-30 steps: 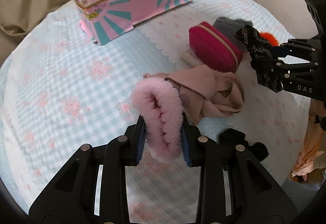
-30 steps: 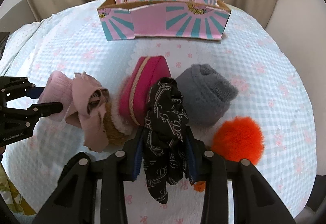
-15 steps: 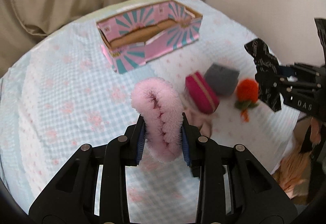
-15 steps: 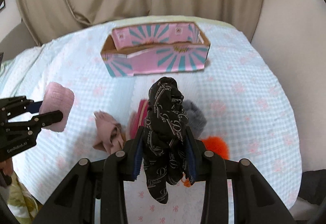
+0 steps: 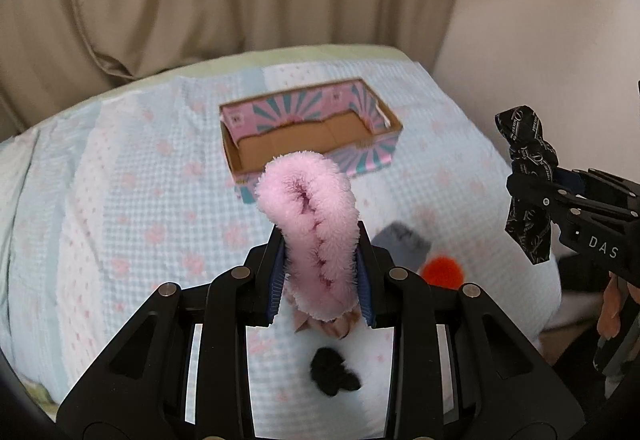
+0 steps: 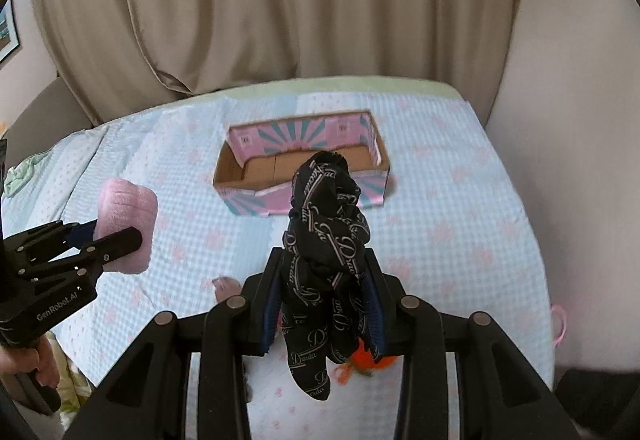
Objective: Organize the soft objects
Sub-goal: 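Carry both items over the striped box and open both tools to drop them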
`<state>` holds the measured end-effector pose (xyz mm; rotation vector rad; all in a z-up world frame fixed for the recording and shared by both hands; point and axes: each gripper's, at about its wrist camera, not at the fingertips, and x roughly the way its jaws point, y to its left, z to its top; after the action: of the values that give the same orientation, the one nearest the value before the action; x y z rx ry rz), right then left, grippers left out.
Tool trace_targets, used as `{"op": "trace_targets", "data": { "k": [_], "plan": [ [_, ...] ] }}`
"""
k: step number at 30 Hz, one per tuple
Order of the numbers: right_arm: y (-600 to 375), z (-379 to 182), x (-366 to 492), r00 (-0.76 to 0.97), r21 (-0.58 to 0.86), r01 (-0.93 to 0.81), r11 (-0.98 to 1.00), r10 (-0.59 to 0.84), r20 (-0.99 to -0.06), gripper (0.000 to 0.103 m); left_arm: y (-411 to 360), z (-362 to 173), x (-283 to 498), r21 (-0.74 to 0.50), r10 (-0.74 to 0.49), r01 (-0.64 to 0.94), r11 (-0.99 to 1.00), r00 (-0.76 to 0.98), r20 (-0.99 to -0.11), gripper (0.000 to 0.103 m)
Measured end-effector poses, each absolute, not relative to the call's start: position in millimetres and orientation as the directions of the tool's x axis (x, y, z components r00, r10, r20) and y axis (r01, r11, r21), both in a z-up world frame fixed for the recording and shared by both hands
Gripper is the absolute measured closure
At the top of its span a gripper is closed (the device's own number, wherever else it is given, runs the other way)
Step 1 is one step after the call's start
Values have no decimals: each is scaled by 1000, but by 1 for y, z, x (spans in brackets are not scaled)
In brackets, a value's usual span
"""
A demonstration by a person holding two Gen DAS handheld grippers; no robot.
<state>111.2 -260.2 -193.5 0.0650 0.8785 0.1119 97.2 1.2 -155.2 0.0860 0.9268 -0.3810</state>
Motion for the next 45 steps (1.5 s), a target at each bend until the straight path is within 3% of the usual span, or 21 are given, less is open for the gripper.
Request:
{"op": "trace_targets", "data": {
  "k": [10, 17, 26, 37, 45],
  "plan": [
    [-304, -154, 185, 640, 97, -165, 981, 181, -746, 69, -41, -114, 142, -123, -212, 185, 975, 607, -766, 76],
    [-301, -156, 254, 575, 128, -205, 970, 225, -787, 69, -51, -118, 206, -117, -162, 115, 986, 562, -811, 76],
    [-279, -205, 350, 448, 197, -219, 956, 278, -850, 69, -47, -168, 305, -140, -169, 96, 986, 482, -860, 76],
    [-273, -308, 454, 234, 320, -84, 944, 331, -914, 69, -57, -285, 419, -188, -205, 86, 978, 286, -936, 76],
    [-270, -376, 492, 108, 358, 22, 934, 353, -929, 69, -68, -370, 448, -166, -175, 97, 981, 94, -980, 76]
  ]
}}
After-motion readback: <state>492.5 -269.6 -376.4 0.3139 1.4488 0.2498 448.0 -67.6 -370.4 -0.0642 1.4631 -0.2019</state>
